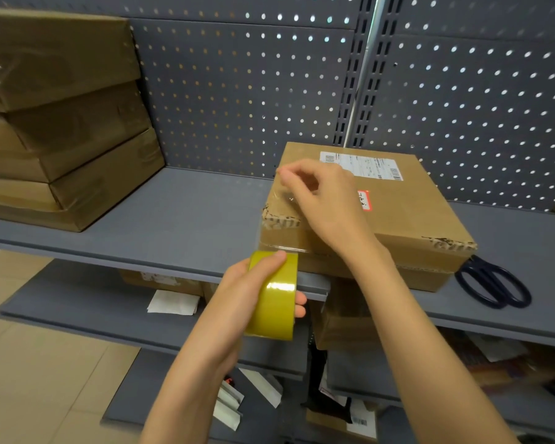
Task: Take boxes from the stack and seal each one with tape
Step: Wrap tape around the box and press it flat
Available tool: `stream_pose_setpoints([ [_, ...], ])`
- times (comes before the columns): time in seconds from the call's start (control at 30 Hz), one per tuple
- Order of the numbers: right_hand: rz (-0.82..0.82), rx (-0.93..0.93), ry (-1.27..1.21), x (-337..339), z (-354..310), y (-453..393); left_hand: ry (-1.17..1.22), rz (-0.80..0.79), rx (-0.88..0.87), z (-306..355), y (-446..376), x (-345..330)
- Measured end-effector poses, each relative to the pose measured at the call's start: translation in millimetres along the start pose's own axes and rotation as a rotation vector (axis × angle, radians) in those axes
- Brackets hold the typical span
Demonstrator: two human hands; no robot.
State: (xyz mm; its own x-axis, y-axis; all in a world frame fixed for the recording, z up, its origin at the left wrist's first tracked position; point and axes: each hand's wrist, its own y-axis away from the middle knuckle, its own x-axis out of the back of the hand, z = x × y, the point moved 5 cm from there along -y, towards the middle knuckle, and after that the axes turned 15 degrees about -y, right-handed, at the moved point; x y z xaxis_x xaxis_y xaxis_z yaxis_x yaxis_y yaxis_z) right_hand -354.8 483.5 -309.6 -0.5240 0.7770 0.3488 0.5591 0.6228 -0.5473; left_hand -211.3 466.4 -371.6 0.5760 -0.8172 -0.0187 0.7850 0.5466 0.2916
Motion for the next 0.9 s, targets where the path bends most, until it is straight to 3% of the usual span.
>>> stream_pose_setpoints([
  [0.13, -0.374, -0.029, 0.272, -18.6, 2.7, 14.1, 0.007, -0.024, -0.028, 0.7, 0.3, -0.1],
  [0.23, -0.472, -0.046, 0.466, -21.3, 4.6, 18.4, -0.011, -0.012, -0.051, 0.6, 2.1, 0.2],
  [0.47, -0.504, -0.03, 0.548, -23.2, 3.2, 22.1, -0.04, 0.158, -0.134, -9.2, 8.8, -0.1],
  [0.73, -0.495, -0.031, 0.56, -22.1, 4.6, 22.1, -0.074, 0.213, -0.133, -14.0, 9.0, 1.7],
  [0.9, -0.517, -0.054, 0.563, -23.4, 6.2, 21.1, -0.094, 0.209, -0.046, -30.9, 14.9, 1.1],
])
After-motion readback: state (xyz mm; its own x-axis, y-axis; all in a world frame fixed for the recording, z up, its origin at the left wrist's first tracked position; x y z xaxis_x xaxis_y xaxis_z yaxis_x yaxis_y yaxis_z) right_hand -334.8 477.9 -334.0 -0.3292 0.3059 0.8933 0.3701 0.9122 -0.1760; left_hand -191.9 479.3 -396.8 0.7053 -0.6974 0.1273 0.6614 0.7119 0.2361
